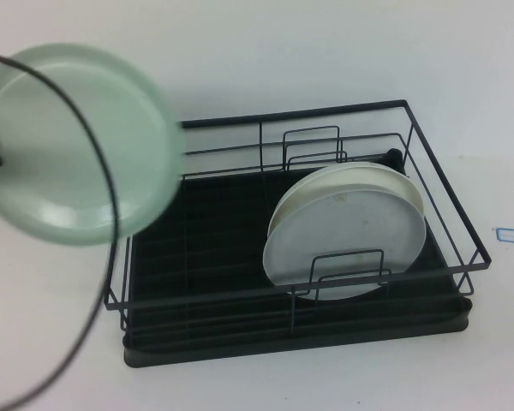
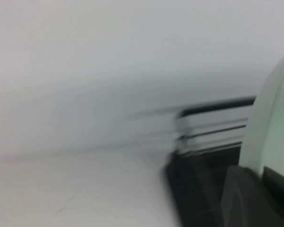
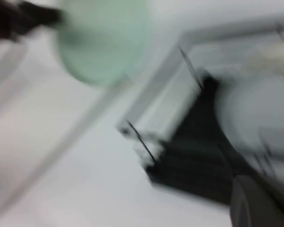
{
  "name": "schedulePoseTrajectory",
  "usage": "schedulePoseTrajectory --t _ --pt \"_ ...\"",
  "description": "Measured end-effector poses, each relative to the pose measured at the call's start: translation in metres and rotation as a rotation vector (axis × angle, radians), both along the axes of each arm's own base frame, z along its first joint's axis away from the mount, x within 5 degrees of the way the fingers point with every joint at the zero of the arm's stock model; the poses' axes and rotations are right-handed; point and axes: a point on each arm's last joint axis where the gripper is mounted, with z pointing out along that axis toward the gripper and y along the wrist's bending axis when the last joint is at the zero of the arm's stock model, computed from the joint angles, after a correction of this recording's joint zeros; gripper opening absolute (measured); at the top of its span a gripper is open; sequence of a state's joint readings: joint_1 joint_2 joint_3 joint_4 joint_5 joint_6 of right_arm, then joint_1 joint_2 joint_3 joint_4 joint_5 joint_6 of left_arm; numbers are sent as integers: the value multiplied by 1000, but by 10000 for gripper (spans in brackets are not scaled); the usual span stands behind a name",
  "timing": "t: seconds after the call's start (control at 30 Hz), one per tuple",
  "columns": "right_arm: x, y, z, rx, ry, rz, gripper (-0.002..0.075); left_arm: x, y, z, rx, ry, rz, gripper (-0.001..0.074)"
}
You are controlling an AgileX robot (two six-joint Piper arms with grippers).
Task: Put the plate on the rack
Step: Hand over the plate
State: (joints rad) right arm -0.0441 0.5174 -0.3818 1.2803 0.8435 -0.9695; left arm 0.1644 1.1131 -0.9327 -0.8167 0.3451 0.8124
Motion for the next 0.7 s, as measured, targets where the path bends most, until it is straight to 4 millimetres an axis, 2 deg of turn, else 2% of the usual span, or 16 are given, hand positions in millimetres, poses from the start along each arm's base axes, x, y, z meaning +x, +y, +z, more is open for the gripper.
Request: schedulePoseTrajectory --t 0.13,0.23,0.3,0.4,0.57,0.7 --pt "0 4 20 154 -157 42 18 -10 -34 15 0 -103 -193 4" --pt "7 4 24 211 -166 35 22 -17 -57 22 -28 -154 -334 4" --pt "12 4 24 221 -158 41 53 -21 -71 25 -77 -173 -412 4" --pt "16 6 22 228 -130 82 170 -26 -89 30 -109 -216 -500 4" --pt "26 7 31 232 -125 109 434 -36 -115 36 -121 -290 -624 4" --pt "35 7 47 229 -152 112 503 -43 -129 38 -127 -311 -671 4"
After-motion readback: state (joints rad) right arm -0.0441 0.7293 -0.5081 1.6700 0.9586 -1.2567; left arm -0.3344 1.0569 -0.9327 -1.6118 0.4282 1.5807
